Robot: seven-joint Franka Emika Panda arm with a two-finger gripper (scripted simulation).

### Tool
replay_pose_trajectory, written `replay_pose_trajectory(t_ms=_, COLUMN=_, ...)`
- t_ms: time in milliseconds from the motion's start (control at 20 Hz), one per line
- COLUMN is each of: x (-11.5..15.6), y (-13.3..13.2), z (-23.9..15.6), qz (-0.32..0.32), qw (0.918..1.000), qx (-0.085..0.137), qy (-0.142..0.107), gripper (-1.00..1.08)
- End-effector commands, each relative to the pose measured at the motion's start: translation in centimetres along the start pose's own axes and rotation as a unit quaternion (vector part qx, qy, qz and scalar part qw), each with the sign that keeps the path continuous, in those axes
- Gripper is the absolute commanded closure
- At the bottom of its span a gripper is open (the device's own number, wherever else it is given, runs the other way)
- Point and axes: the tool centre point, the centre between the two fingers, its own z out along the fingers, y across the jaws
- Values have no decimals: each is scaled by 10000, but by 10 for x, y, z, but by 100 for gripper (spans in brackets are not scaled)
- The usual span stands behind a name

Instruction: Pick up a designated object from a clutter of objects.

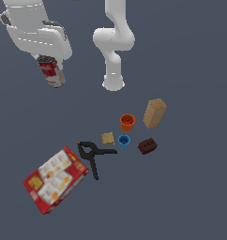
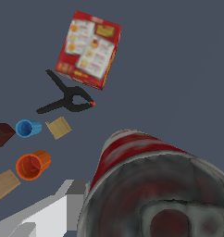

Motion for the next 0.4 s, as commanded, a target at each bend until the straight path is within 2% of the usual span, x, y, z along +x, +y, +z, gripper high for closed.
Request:
replay_pose_trajectory(t_ms=0, x=0, y=3, z=-12, qz=-4, qw=10000, qx=0, qy=12, gripper=108)
replay_pose_trajectory(t_ms=350, x=1, y=6, z=-23, qz=-8, qw=10000, qx=1, qy=12, gripper=108)
